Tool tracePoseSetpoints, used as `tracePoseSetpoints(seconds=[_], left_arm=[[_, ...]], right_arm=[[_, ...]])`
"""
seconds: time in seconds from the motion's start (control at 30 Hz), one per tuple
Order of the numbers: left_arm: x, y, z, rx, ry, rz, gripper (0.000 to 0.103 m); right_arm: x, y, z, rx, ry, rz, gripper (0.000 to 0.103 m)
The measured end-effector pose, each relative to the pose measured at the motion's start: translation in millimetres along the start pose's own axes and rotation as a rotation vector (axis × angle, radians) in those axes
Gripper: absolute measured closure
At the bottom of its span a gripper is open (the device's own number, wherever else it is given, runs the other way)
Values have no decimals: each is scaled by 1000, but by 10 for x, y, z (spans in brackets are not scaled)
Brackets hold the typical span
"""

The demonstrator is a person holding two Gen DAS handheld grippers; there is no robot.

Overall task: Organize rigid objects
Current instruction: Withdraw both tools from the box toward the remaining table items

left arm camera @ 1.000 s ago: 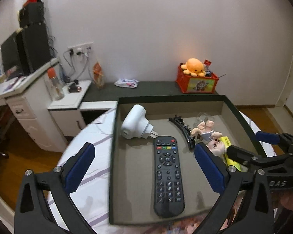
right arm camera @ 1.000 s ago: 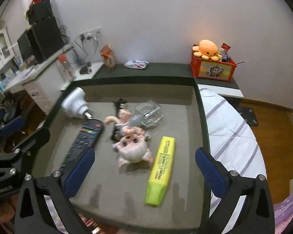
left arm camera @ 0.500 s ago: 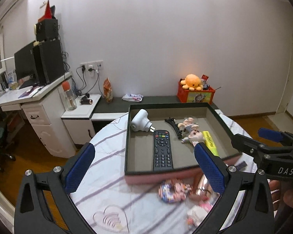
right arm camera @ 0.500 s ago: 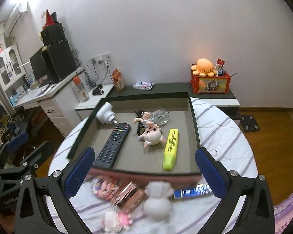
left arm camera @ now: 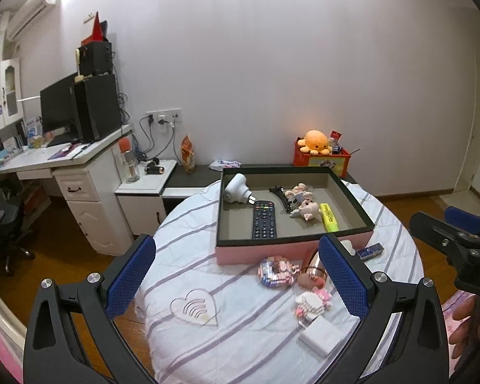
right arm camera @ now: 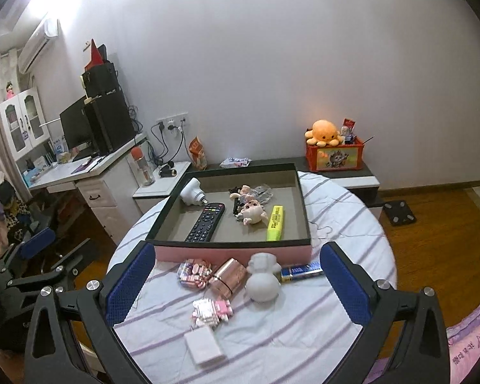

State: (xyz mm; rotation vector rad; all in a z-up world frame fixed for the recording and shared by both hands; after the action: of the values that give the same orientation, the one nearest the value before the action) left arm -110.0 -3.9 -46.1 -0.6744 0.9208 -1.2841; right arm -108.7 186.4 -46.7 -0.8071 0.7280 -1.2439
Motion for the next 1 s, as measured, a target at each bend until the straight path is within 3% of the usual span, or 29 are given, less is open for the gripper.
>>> tracePoseSetpoints(seconds=[0.5,1.0], left_arm=[[49,148,511,-26,14,20,0],[113,261,388,11,-1,22,0]], right_arm=[[190,287,426,-14,-9,13,0],[97,371,356,20,9,9,0]])
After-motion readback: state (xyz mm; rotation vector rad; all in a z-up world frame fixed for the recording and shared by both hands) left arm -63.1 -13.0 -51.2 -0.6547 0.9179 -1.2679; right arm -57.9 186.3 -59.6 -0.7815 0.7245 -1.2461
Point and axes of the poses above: each gripper's, at about its wrist camera, not at the fingertips, and z roughly against the way its jaws point, x to its left, y to its underside, the point moved 10 cm from there along -z, roughly the way its jaws point, and after that the axes turned 14 degrees about z, right-handed, at the moved point
